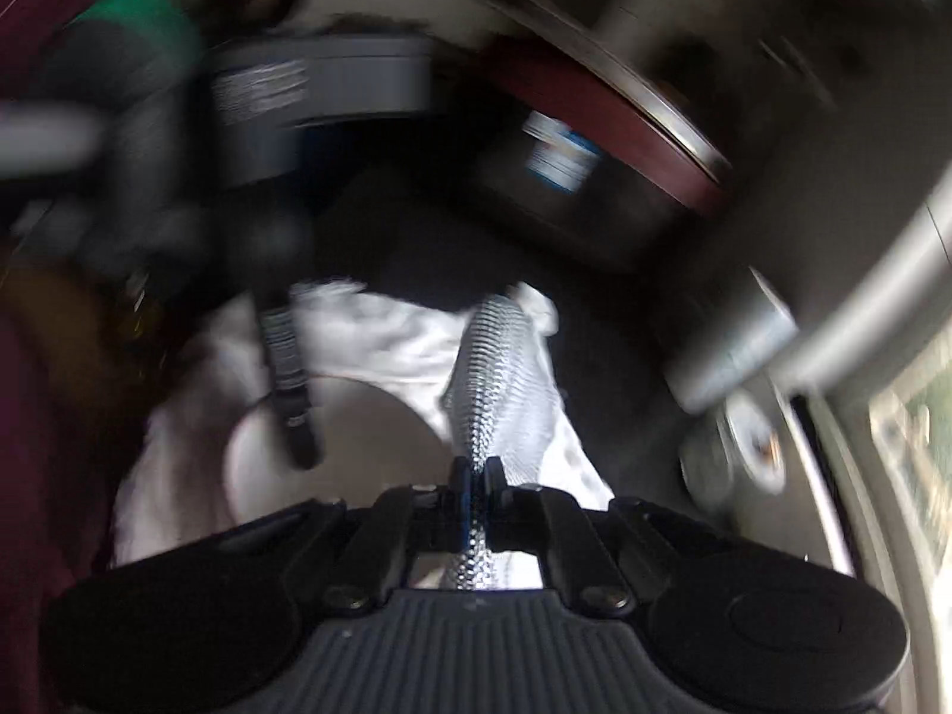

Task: Clean bowl
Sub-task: 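Lift the grey mesh pad out of the bowl with the right gripper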

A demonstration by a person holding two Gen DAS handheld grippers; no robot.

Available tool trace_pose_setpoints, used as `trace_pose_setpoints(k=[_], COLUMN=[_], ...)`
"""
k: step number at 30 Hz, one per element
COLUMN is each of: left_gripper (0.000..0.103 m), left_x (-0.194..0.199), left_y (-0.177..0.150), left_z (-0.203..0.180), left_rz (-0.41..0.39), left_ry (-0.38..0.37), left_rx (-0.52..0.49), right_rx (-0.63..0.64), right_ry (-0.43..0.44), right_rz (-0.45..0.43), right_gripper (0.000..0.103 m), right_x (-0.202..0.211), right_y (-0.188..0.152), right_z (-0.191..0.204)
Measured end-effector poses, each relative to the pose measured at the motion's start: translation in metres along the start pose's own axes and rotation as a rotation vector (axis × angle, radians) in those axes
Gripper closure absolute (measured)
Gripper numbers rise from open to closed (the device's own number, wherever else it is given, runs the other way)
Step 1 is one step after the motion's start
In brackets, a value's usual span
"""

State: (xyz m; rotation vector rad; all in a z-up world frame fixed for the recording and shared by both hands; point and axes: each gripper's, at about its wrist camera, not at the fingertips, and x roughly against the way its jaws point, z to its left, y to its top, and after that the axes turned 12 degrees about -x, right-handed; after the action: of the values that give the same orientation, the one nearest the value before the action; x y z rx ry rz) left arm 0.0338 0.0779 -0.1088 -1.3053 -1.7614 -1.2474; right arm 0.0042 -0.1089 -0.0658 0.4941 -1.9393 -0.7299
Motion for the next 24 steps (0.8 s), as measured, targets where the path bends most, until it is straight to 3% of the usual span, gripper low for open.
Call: trace_pose_setpoints(k=[6, 8, 11, 17, 19, 22, 24], left_gripper=[0.087, 0.087, 0.087, 0.087, 0.087, 0.087, 0.087], left_x=[0.001, 0.0, -0.001, -0.002, -0.002, -0.002, -0.003], left_y=[-0.005, -0.005, -0.004, -0.003, -0.003, -0.003, -0.004], left_z=[0.002, 0.002, 0.003, 0.005, 0.005, 0.006, 0.006], left_rz=[-0.002, -0.004, -0.004, 0.002, 0.002, 0.001, 0.002], left_ry=[-0.015, -0.011, -0.011, -0.02, -0.02, -0.023, -0.027], left_rx=[0.017, 0.016, 0.019, 0.021, 0.022, 0.028, 0.031], right_rx=[0.1, 0.039, -0.082, -0.327, -0.491, -0.828, -1.128], right_ry=[0.147, 0.154, 0.175, 0.216, 0.221, 0.203, 0.218], right_rz=[0.077, 0.086, 0.086, 0.07, 0.092, 0.164, 0.234], right_gripper=[0.093, 0.091, 0.072, 0.063, 0.057, 0.056, 0.057], right_x=[-0.002, 0.0, 0.006, 0.028, 0.035, 0.033, 0.029], right_y=[-0.017, -0.015, -0.01, -0.014, -0.018, -0.028, -0.045], right_z=[0.009, 0.002, -0.013, -0.035, -0.047, -0.072, -0.088])
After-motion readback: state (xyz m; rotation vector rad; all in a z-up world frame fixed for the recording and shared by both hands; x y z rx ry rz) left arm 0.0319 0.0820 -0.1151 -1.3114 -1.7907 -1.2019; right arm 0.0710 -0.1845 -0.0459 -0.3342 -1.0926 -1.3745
